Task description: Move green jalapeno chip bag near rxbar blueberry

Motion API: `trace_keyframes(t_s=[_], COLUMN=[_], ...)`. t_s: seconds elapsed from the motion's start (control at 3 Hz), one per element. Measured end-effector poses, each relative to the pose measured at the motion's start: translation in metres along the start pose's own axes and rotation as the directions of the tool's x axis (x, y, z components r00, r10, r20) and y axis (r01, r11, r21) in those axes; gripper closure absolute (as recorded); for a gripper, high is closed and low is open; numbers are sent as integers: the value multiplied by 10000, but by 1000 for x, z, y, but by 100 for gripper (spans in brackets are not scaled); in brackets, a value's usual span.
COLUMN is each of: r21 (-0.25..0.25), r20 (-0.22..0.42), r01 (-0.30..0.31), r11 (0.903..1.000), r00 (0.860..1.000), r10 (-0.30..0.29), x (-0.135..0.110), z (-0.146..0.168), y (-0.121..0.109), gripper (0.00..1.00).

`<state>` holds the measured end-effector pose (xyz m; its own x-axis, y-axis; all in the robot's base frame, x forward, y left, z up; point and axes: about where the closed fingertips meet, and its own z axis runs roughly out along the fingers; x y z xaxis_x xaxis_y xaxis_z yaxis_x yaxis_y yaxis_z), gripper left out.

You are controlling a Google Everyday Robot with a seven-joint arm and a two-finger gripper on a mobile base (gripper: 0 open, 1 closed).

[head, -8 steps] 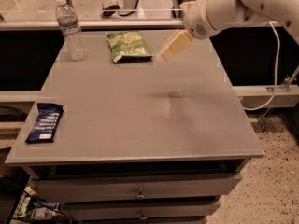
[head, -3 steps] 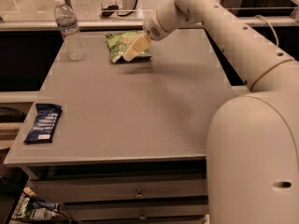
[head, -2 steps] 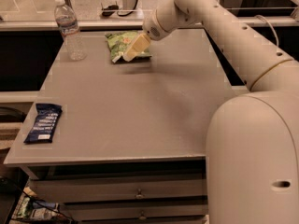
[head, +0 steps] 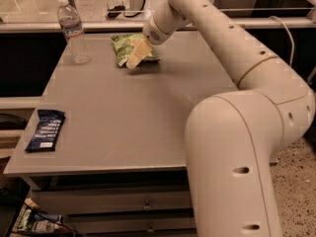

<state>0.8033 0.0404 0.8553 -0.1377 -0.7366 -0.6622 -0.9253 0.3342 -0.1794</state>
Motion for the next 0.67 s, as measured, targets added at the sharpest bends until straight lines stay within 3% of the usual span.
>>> trace_keyframes(t_s=[0.33, 0.67], r21=[-201, -637], r20=[-317, -606], r01=[-108, -394], r11=[9997, 9972], r00=[9994, 9975], r10=[102, 356], x=[5, 19], z=[13, 37], y=[0, 1], gripper=[0, 18])
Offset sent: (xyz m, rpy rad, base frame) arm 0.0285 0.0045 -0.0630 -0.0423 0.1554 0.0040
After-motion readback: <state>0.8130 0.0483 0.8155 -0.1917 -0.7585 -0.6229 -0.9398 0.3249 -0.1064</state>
